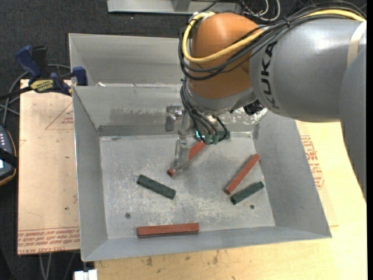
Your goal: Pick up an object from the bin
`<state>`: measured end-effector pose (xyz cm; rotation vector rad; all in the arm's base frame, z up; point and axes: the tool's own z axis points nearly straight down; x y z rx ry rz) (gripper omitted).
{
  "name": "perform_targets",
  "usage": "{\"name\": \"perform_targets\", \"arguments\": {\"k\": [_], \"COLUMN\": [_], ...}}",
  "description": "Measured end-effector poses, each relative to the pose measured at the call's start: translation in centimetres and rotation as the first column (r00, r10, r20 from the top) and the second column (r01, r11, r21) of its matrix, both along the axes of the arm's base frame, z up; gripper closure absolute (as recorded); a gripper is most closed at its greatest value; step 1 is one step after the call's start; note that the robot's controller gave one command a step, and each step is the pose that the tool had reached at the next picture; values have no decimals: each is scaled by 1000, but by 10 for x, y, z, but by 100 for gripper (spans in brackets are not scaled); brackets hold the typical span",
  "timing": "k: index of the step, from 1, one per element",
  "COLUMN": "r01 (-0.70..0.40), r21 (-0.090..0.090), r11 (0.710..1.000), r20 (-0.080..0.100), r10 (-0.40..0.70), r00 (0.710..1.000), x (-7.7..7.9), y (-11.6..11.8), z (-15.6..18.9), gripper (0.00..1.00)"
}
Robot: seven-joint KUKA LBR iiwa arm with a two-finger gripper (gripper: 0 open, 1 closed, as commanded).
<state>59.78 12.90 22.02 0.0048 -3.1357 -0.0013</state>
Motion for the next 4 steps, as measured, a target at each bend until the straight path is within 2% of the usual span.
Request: {"name": "perform_targets", "arguments": {"k": [1, 2, 3, 4], "r01": [-81, 165, 168, 94], "r21": [-1, 1, 2, 4], "r11": [997, 986, 986, 996], "r20": [-3, 5, 7, 15], "r10": [81, -165, -168, -95], "r00": [997, 986, 986, 995], "x": [-40, -44, -43, -50], "y": [-14, 25, 24, 41], "z": [-139, -151, -149, -4], "gripper": [0, 0, 100, 100]}}
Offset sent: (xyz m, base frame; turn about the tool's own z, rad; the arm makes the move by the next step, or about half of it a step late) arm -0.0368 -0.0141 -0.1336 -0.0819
